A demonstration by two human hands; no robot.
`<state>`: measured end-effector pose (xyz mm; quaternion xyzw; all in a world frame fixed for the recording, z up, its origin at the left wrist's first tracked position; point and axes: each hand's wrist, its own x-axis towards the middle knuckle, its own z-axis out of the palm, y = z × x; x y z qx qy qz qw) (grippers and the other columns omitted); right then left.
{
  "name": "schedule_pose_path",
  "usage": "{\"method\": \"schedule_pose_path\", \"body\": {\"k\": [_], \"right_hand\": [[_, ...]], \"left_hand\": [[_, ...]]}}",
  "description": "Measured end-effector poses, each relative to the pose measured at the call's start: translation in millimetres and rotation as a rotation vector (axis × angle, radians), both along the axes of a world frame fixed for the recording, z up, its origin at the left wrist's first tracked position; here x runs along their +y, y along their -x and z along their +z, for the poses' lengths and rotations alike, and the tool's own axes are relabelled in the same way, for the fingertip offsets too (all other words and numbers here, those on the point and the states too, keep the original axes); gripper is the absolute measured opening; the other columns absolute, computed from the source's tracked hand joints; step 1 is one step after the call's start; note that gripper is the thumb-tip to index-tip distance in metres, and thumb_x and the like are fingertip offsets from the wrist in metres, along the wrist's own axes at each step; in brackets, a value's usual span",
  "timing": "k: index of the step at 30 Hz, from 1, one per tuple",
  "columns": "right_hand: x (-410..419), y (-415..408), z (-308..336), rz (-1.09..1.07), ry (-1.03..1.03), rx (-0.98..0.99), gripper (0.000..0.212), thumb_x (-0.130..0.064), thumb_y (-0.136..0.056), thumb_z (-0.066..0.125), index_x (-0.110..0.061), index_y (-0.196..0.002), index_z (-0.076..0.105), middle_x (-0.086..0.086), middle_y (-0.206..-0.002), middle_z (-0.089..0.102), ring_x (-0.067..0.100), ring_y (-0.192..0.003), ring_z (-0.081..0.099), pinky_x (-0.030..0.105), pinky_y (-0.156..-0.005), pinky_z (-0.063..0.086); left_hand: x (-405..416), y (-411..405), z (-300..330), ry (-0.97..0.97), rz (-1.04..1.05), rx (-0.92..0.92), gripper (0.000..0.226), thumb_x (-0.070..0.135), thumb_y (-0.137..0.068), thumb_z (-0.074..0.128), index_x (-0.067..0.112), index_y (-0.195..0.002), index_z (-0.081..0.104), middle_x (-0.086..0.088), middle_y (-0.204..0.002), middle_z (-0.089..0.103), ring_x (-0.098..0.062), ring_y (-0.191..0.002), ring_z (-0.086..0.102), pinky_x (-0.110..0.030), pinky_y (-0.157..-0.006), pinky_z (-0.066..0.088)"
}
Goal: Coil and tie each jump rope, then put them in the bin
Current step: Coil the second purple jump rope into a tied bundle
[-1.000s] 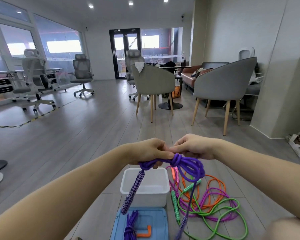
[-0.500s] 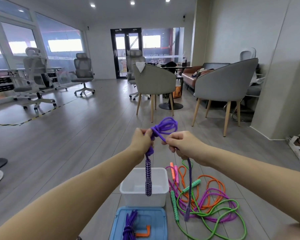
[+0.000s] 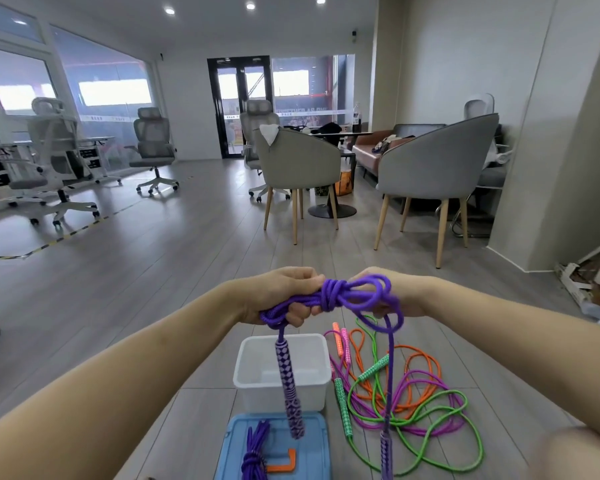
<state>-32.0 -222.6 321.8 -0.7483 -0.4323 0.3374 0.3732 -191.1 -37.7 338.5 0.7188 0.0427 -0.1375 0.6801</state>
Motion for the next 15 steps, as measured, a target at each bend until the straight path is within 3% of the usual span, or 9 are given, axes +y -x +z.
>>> {"method": "schedule_pose_path", "body": {"k": [2,4,6,8,10,12,15], "right_hand": [[5.2,3.3,1.3,0.000,0.091,-0.002,0.029,-0.027,-0.098,0.068,0.000,-0.107,0.072,0.011,-0.085,0.067,0.016,-0.068,0.058,0.022,-0.061,0.047],[12.8,7.5,1.2,-0.080,0.095,-0.050,0.038,-0.041,-0.095,0.070,-0.004,-0.100,0.075,0.003,-0.069,0.057,0.011,-0.056,0.047,0.023,-0.052,0.038],[20.6,15.6,-0.7,-0.160,0.039,-0.145,0.036,-0.042,-0.095,0.070,-0.007,-0.092,0.077,0.000,-0.063,0.048,0.011,-0.054,0.039,0.024,-0.049,0.032],[29.1,27.9,-3.1,-0.183,-0.007,-0.281,0.030,-0.036,-0.099,0.066,-0.010,-0.089,0.078,-0.001,-0.065,0.057,0.011,-0.056,0.047,0.022,-0.050,0.038],[36.9,35.8,-4.1,-0.210,-0.066,-0.333,0.024,-0.028,-0.101,0.062,-0.012,-0.092,0.077,0.006,-0.076,0.071,0.011,-0.063,0.058,0.022,-0.056,0.046],[40.0,39.6,-0.2,-0.251,-0.140,-0.344,0.024,-0.025,-0.103,0.059,-0.012,-0.095,0.077,0.011,-0.082,0.072,0.012,-0.067,0.060,0.022,-0.059,0.047],[37.6,40.2,4.4,-0.238,-0.212,-0.377,0.027,-0.023,-0.104,0.057,-0.006,-0.092,0.075,0.005,-0.070,0.062,0.003,-0.053,0.050,0.016,-0.049,0.038]], "left_hand": [[-1.0,-1.2,-3.4,-0.177,-0.050,0.056,0.018,0.028,-0.108,0.050,0.011,-0.105,0.047,-0.010,-0.083,0.059,-0.012,-0.059,0.044,-0.021,-0.052,0.043],[-4.2,-6.1,-12.5,-0.411,-0.025,0.057,0.023,0.031,-0.107,0.052,0.010,-0.102,0.049,-0.009,-0.084,0.064,-0.014,-0.060,0.049,-0.025,-0.055,0.045],[-8.0,-11.9,-25.3,-0.555,0.049,0.021,0.025,0.032,-0.107,0.052,0.009,-0.099,0.052,-0.008,-0.082,0.067,-0.016,-0.061,0.053,-0.029,-0.057,0.047],[-8.8,-16.5,-37.7,-0.584,0.140,-0.008,0.025,0.030,-0.107,0.053,0.007,-0.098,0.056,-0.011,-0.083,0.069,-0.019,-0.063,0.054,-0.029,-0.057,0.048],[-4.2,-21.2,-49.7,-0.575,0.316,-0.026,0.024,0.028,-0.107,0.051,0.004,-0.103,0.056,-0.014,-0.085,0.070,-0.020,-0.062,0.055,-0.029,-0.056,0.048],[3.1,-27.6,-61.7,-0.480,0.546,-0.039,0.021,0.023,-0.108,0.048,0.002,-0.109,0.050,-0.017,-0.083,0.068,-0.020,-0.056,0.052,-0.030,-0.051,0.046],[8.7,-36.0,-58.9,-0.102,0.758,-0.083,0.028,0.019,-0.109,0.044,-0.007,-0.115,0.050,-0.015,-0.073,0.061,-0.014,-0.047,0.045,-0.026,-0.043,0.041]]}}
